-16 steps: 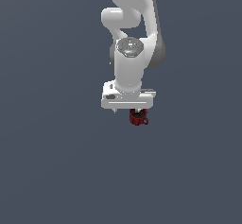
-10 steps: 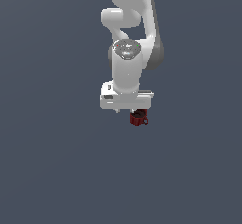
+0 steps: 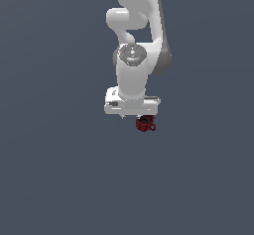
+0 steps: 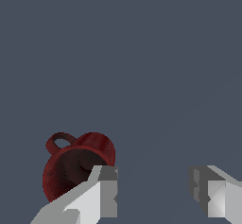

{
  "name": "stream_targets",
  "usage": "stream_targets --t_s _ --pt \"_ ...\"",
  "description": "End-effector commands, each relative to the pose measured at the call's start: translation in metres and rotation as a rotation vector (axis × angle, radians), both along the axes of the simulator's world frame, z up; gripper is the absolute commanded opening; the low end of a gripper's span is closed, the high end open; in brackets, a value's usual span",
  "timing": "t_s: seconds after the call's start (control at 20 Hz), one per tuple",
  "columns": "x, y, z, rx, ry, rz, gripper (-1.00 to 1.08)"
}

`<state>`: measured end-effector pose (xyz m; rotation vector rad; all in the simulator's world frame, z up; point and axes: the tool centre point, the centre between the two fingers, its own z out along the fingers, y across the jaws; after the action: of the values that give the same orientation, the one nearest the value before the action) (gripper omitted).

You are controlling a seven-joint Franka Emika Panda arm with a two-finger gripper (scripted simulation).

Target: Pick up the object and move it to a goal position.

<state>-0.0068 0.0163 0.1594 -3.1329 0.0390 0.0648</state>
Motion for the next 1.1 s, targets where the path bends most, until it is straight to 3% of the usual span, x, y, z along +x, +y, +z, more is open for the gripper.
stream_targets --t_s 0.0,0.4,1.05 --pt "-0.001 0.005 -0.003 -0.002 0.018 0.008 0.28" --pt "-0.007 0.031 -0.019 -0.024 0.128 0.056 0.28" --pt "-0.033 0.090 -0.050 -0.113 0.397 0.162 0.28"
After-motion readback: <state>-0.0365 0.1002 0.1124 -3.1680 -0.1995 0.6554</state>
